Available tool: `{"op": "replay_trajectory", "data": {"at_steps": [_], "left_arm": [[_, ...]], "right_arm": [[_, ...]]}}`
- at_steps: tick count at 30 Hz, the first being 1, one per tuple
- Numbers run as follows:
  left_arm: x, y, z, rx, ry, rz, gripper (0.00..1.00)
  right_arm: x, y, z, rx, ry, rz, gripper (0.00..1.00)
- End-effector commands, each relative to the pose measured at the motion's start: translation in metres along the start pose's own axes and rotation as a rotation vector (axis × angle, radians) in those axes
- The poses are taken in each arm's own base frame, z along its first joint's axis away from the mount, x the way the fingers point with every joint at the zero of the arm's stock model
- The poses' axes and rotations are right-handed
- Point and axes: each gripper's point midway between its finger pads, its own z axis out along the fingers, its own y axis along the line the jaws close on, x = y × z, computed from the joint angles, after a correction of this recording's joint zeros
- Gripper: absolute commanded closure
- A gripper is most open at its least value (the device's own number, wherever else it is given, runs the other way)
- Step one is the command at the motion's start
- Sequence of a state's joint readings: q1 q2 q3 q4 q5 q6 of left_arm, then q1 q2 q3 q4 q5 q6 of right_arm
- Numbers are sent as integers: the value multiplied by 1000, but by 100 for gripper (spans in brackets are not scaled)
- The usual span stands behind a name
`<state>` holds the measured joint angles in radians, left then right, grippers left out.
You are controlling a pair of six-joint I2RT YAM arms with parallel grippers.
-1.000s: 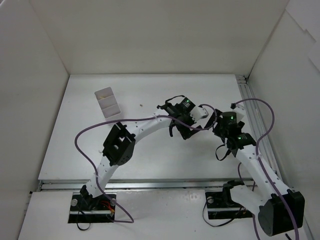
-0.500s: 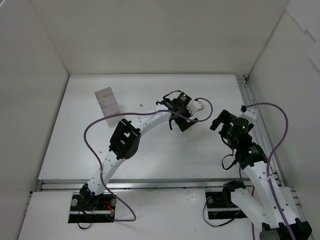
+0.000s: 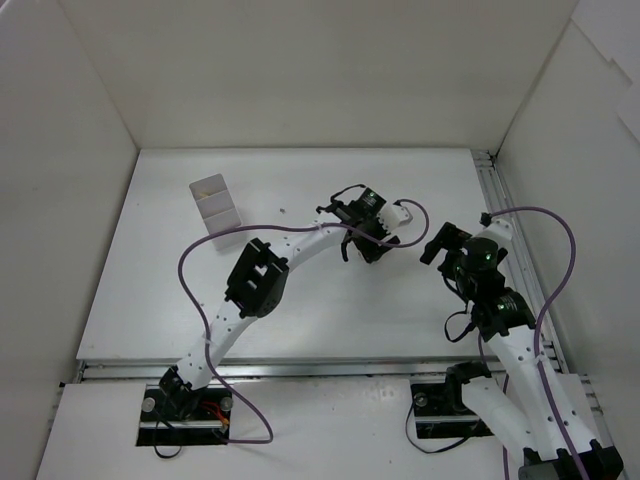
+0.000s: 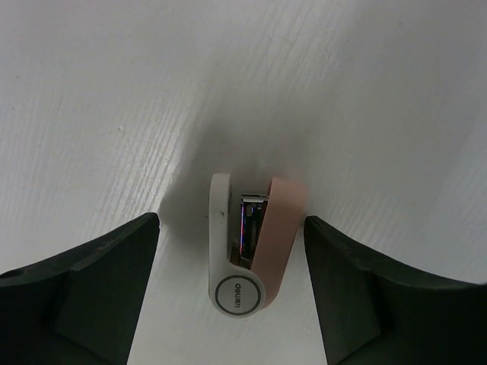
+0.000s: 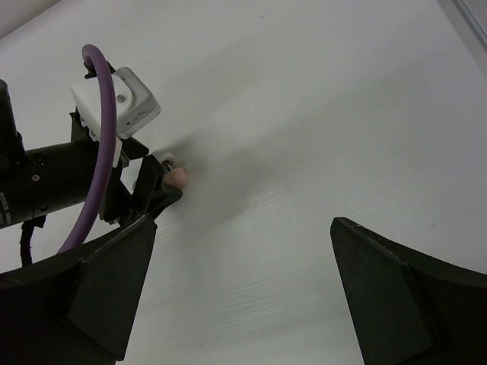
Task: Sort the stationery into containers
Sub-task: Pick up the stapler from the center of the board, then place the stapler in the storage box.
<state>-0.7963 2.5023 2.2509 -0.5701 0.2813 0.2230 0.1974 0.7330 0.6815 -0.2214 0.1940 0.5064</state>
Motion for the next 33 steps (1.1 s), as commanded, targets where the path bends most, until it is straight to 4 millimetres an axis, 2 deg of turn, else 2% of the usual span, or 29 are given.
{"op": "replay_trajectory", "data": {"at_steps": [1,5,8,10,11,12,13,15,16,18,19,20,21,22,23,24,25,26,27,29,30,31,32,33], "left_arm": [[-36,4,-18,-13,-107,18,28],[-35,7,-19,-32,-101,11,37],[-41,7,-27,-39,-115,3,58],[-41,9,-31,-57,-121,-7,63],[-51,11,-45,-77,-151,-4,68],[-43,17,-43,-99,-150,-14,70],[-54,18,-58,-113,-189,-21,73],[-51,26,-68,-126,-201,-53,75],[-54,37,-84,-147,-223,-76,76],[-45,48,-96,-161,-215,-141,80],[-45,66,-118,-200,-238,-177,81],[-40,73,-128,-223,-238,-225,81],[-20,83,-132,-261,-200,-263,81],[-19,92,-154,-305,-218,-286,82],[-3,109,-167,-361,-209,-354,82],[26,117,-169,-425,-150,-393,82],[27,120,-188,-443,-171,-402,82],[48,141,-203,-552,-141,-443,82],[74,152,-213,-652,-82,-509,82],[95,161,-235,-731,-37,-612,85],[111,166,-248,-779,-12,-747,87],[125,164,-254,-770,25,-819,99],[120,165,-257,-773,1,-845,100],[124,165,-262,-801,10,-869,100]], "right_arm": [[-7,1,1,-2,-28,-4,2],[-6,0,2,3,-25,-8,2],[-5,-1,2,4,-24,-8,2],[-5,0,2,3,-25,-8,2],[-5,0,2,3,-25,-8,2],[-4,0,3,3,-20,-11,2],[-4,0,3,2,-18,-12,2],[-5,-1,3,4,-20,-12,2],[-4,-1,3,5,-19,-13,2],[-4,-1,3,2,-17,-13,2],[-3,0,4,2,-14,-15,2],[-3,-1,4,2,-14,-18,2],[-2,-1,5,7,-10,-20,2],[-1,-2,6,11,-9,-20,2],[-1,-2,6,13,-8,-22,2],[0,-2,7,15,-1,-26,2],[0,-2,8,15,-1,-28,2],[1,-3,9,22,2,-26,2],[1,-4,10,25,5,-28,2],[3,-4,11,28,13,-30,2],[3,-4,12,30,14,-29,2],[2,-4,12,32,12,-28,2],[1,-4,12,32,11,-26,2],[2,-5,13,36,12,-28,2]]}}
